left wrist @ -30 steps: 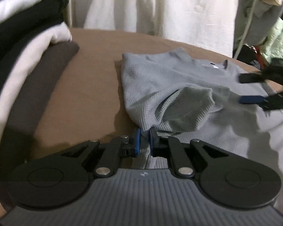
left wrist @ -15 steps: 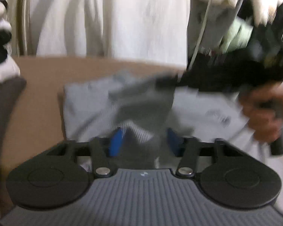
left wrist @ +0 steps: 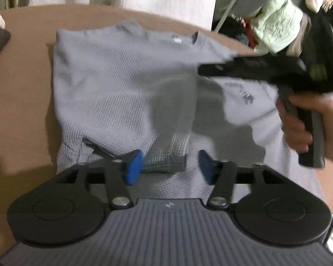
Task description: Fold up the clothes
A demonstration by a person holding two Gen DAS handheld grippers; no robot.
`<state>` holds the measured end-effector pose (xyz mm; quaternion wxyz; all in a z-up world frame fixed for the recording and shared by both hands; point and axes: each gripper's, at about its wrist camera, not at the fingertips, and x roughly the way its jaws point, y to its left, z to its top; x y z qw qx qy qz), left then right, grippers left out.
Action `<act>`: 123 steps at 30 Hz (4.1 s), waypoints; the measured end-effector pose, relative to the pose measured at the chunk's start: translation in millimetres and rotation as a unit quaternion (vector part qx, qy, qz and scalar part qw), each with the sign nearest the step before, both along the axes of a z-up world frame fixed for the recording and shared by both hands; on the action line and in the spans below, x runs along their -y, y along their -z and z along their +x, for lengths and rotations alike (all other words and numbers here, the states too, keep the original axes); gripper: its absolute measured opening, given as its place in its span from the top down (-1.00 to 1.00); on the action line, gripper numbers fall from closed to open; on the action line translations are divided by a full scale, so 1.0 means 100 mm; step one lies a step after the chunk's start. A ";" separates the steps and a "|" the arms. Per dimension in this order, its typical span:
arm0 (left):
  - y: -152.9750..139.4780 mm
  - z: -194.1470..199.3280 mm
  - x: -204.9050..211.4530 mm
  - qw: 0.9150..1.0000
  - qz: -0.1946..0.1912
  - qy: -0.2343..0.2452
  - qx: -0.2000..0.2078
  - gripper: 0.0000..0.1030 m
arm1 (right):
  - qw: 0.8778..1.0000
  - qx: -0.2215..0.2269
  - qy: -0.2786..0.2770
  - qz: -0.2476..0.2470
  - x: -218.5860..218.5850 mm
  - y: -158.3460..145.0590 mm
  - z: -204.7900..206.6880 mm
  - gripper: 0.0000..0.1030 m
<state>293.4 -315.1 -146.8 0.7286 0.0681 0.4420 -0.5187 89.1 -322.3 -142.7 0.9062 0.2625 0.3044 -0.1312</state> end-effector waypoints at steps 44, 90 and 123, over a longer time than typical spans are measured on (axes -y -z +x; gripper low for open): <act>-0.31 0.03 0.76 0.993 0.016 -0.094 0.068 -0.31 | 0.906 -0.078 0.090 -0.407 0.25 -0.36 -1.12 0.88; -0.36 -0.11 1.69 0.998 -0.058 -0.007 0.019 -0.28 | 0.946 -0.112 0.031 -0.303 0.07 0.07 -1.99 0.09; -0.49 0.34 2.57 0.978 -0.103 0.121 0.137 -0.09 | 0.995 -0.046 -0.018 -0.085 0.76 -0.01 -2.44 -0.14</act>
